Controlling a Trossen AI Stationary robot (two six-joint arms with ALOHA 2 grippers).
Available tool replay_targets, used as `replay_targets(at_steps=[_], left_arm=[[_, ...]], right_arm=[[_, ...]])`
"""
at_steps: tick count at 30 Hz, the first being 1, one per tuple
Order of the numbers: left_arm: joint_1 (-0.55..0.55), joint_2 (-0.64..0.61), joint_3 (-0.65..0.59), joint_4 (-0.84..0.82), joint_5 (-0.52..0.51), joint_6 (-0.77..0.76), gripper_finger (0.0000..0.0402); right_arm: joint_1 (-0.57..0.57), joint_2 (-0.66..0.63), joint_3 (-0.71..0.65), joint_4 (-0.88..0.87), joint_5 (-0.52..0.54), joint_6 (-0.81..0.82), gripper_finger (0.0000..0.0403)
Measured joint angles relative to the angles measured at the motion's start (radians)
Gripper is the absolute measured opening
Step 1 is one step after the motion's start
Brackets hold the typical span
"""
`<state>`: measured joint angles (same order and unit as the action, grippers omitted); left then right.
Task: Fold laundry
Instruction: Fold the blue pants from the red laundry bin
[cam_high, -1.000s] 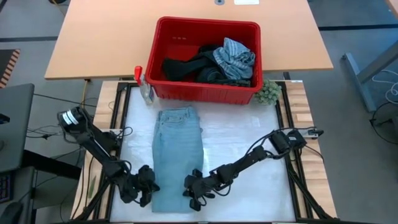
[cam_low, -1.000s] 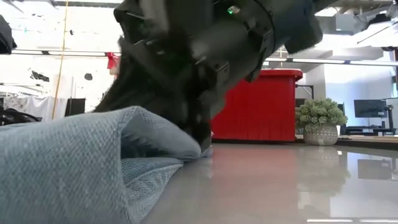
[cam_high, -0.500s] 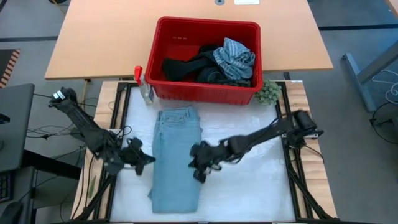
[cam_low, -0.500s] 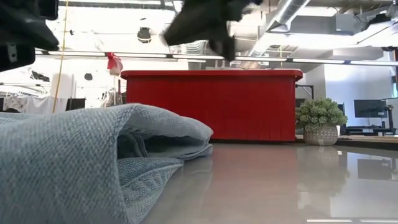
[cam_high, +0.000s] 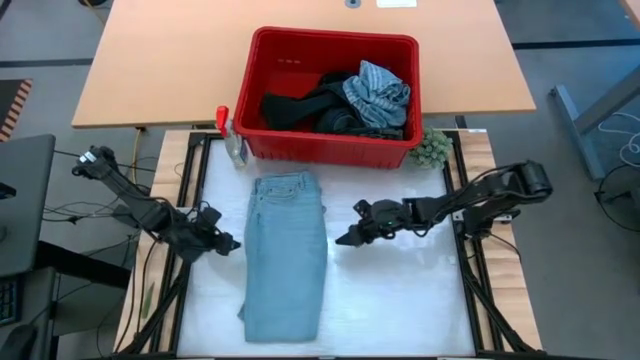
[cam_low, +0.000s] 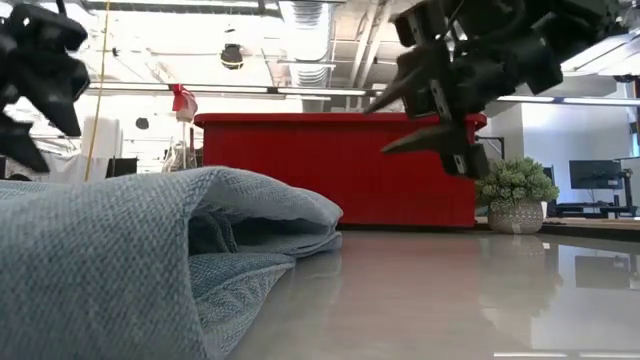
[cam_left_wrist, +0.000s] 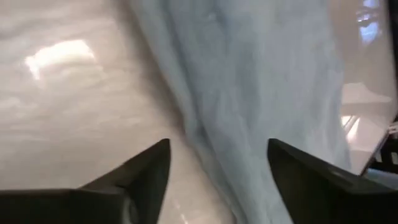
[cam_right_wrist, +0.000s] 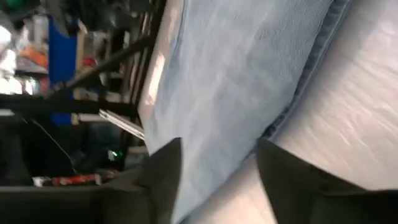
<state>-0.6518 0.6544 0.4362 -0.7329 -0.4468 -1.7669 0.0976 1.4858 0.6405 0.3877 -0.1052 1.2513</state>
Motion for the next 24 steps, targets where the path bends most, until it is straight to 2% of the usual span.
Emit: replay_targets(at_steps=[4,7,9,12,15,20,24], left_arm=[[0.001,0.000,-0.079,0.113,0.005,-0.036,0.0313],[0.001,0.000,-0.133,0.169,-0.006,-0.075,0.0330],[0.001,0.001,-0.164,0.210,-0.036,-0.092,0.0332],[0.003,0.002,-0.198,0.312,-0.089,-0.076,0.0333],[0.019,0.018,-0.225,0.358,-0.097,-0.051,0.0333],[0.053,0.106,-0.227,0.357,-0.092,-0.056,0.0330],[0.073,0.202,-0.227,0.476,-0.088,-0.027,0.0330]], right_arm=[[-0.001,0.083,-0.004,0.032,-0.024,0.020,0.0315],[0.010,0.146,-0.006,0.103,-0.028,0.017,0.0369],[0.023,0.189,-0.004,0.155,-0.018,0.029,0.0391],[0.043,0.261,-0.004,0.249,0.023,0.064,0.0390],[0.061,0.327,0.014,0.313,0.059,0.103,0.0379],[0.081,0.421,0.086,0.323,0.120,0.140,0.0375],[0.086,0.474,0.167,0.308,0.147,0.133,0.0375]])
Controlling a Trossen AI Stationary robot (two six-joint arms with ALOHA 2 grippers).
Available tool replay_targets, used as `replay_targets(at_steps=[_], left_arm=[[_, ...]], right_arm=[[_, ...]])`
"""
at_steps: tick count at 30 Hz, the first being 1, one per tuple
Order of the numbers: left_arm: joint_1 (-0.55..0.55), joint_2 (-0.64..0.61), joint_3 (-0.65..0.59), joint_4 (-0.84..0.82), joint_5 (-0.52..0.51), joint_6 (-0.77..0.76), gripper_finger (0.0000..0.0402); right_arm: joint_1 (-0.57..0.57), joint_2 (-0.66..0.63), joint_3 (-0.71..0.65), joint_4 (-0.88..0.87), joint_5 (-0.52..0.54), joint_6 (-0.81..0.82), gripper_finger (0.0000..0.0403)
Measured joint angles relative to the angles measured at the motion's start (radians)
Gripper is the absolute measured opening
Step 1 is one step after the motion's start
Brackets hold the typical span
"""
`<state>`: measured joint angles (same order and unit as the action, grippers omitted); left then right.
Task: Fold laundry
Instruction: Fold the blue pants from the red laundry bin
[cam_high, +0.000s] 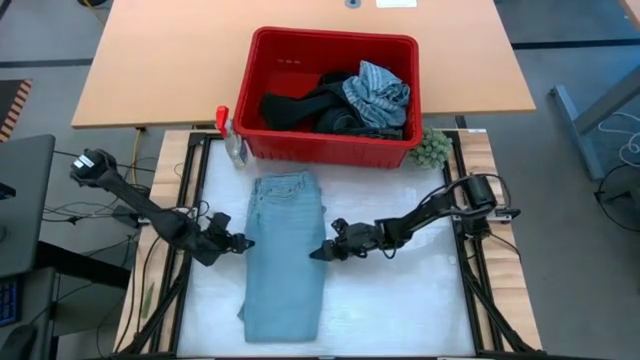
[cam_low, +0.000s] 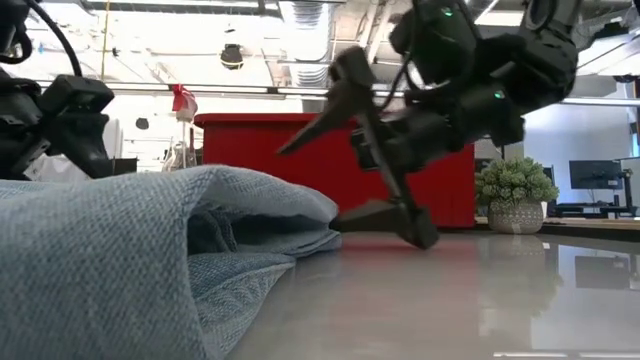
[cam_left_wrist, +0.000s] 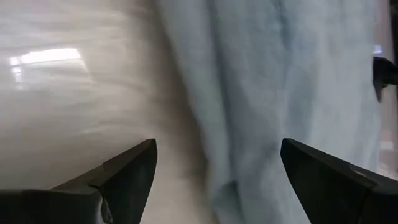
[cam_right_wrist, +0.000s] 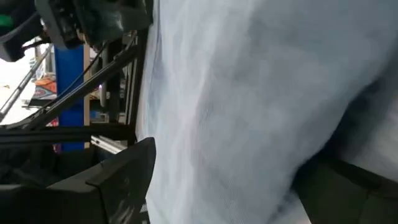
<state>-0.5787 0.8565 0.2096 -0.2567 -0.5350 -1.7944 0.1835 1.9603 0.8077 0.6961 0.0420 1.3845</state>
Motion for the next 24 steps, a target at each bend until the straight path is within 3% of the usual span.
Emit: replay_targets(at_steps=[9,16,20,24], left_arm=[[0.013,0.184,0.005,0.178,-0.013,0.046,0.0329],[0.013,0.279,0.005,0.305,-0.033,0.104,0.0325],[0.013,0.291,0.003,0.312,-0.036,0.103,0.0278],[0.014,0.293,0.000,0.309,-0.027,0.102,0.0186]], right_arm=[[0.001,0.040,0.134,-0.155,0.114,-0.066,0.0375],[0.000,0.041,0.149,-0.190,0.144,-0.089,0.0364],[0.005,0.041,0.150,-0.197,0.149,-0.108,0.0323],[0.012,0.039,0.150,-0.225,0.154,-0.113,0.0265]])
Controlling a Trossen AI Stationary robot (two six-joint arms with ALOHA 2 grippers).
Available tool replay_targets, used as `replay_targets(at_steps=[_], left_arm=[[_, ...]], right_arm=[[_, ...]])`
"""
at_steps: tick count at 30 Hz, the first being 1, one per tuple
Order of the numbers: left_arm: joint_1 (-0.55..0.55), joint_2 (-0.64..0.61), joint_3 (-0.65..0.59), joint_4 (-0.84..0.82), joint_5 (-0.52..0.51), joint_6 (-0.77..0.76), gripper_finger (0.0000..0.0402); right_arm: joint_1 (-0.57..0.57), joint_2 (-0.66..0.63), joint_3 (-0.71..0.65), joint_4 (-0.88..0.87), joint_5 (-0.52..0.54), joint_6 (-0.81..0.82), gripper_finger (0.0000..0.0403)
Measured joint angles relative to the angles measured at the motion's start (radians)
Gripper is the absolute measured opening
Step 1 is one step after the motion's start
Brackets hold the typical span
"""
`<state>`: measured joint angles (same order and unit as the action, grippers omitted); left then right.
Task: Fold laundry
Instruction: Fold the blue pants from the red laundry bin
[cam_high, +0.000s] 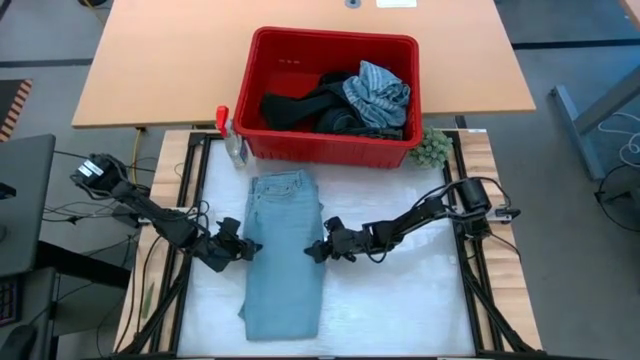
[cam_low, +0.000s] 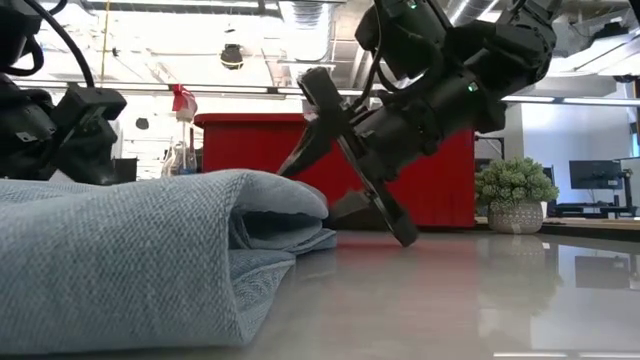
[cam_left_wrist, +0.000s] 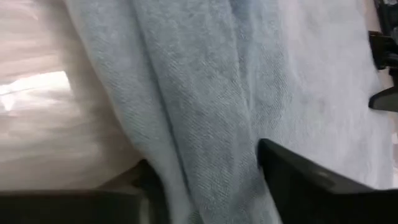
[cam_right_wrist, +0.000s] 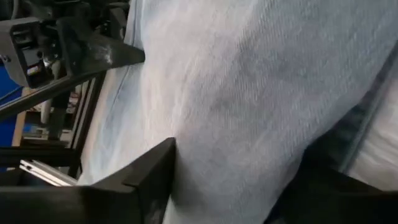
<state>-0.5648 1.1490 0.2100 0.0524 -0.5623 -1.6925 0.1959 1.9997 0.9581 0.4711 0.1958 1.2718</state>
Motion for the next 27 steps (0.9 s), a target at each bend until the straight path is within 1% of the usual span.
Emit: replay_targets(at_steps=[2,4,6,8,11,15,18,21,24,27], left_arm=[[0.000,0.000,0.000,-0.005,0.005,-0.004,0.0135],[0.000,0.000,0.000,-0.005,0.011,-0.003,0.0093],[0.000,0.000,0.000,-0.004,0.017,0.004,0.0069],[0.000,0.000,0.000,0.000,0.023,0.015,0.0065],[0.000,0.000,0.000,0.006,0.030,0.029,0.0085],[0.000,0.000,0.000,0.010,0.034,0.031,0.0135],[0.000,-0.001,0.000,0.018,0.041,0.023,0.0173],[0.000,-0.002,0.001,0.027,0.055,0.020,0.0204],[0.000,-0.002,0.001,0.040,0.069,0.020,0.0225],[0.000,-0.002,0.002,0.054,0.080,0.020,0.0236]], right_arm=[[-0.001,-0.007,0.000,-0.022,-0.026,-0.002,0.0241],[-0.003,-0.024,-0.001,-0.053,-0.059,-0.007,0.0230],[-0.008,-0.046,-0.004,-0.092,-0.082,-0.024,0.0231],[-0.021,-0.074,-0.005,-0.141,-0.099,-0.039,0.0241],[-0.039,-0.114,-0.004,-0.223,-0.129,-0.039,0.0264],[-0.034,-0.126,-0.004,-0.295,-0.136,-0.034,0.0295],[-0.016,-0.128,-0.004,-0.298,-0.140,-0.002,0.0315],[0.005,-0.129,-0.003,-0.328,-0.096,0.037,0.0329],[0.026,-0.130,-0.002,-0.358,-0.030,0.077,0.0338],[0.038,-0.103,-0.002,-0.294,0.009,0.106,0.0341]])
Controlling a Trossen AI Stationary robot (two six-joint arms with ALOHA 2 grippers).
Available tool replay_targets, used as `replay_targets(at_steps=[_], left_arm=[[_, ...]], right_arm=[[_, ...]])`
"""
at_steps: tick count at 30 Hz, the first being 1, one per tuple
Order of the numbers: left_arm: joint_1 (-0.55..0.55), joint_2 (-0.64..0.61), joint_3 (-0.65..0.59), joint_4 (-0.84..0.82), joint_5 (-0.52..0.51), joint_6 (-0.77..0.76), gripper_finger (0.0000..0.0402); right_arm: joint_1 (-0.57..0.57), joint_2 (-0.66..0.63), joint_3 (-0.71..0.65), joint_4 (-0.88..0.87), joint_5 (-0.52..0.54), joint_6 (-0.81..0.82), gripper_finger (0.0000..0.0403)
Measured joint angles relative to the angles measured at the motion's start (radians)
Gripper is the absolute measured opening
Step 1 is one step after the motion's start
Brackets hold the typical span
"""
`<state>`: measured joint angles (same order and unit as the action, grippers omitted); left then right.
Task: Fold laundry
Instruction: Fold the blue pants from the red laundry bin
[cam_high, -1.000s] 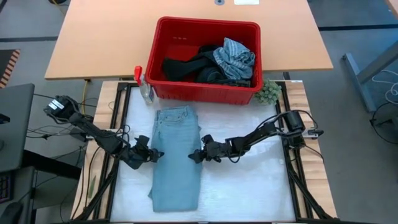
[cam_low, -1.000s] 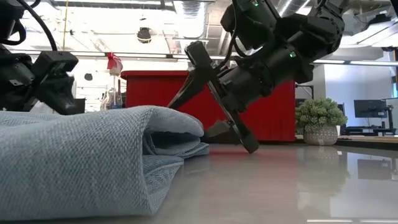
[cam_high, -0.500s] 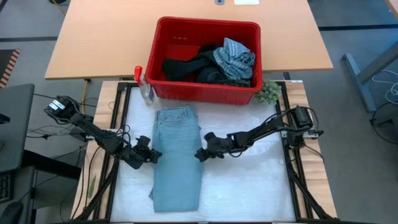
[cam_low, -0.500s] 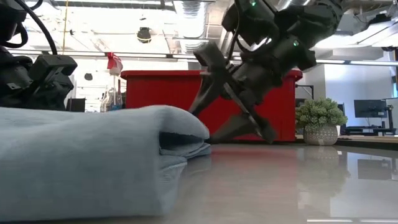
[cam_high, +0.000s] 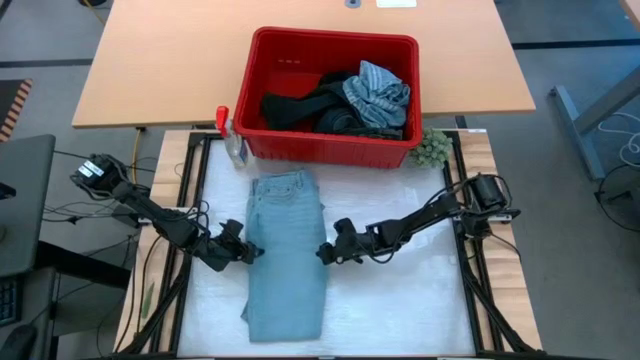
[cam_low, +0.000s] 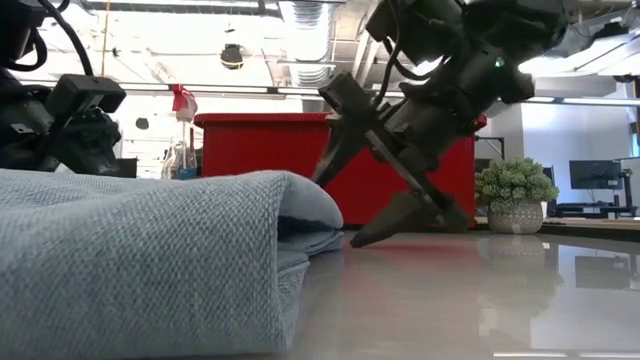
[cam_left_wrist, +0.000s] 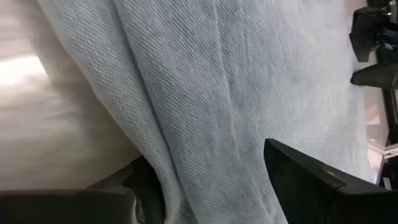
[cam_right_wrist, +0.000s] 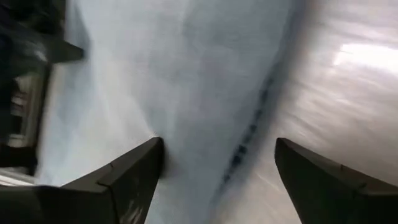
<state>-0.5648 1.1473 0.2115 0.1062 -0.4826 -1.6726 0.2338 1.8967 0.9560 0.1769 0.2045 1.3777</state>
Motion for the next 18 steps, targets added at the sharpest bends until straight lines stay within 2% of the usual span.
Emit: replay_targets(at_steps=[5,12,15,18], left_arm=[[0.000,0.000,0.000,0.008,0.022,-0.014,0.0236],[-0.002,0.000,0.000,0.017,0.034,-0.004,0.0235],[-0.004,0.001,0.001,0.009,0.035,0.002,0.0226],[-0.004,0.001,0.001,-0.007,0.036,-0.005,0.0199]], right_arm=[[0.002,0.109,0.001,0.194,0.010,0.062,0.0341],[0.011,0.154,0.008,0.295,0.054,0.035,0.0336],[0.020,0.155,0.014,0.280,0.057,0.029,0.0319],[0.025,0.155,0.015,0.261,0.061,0.028,0.0278]])
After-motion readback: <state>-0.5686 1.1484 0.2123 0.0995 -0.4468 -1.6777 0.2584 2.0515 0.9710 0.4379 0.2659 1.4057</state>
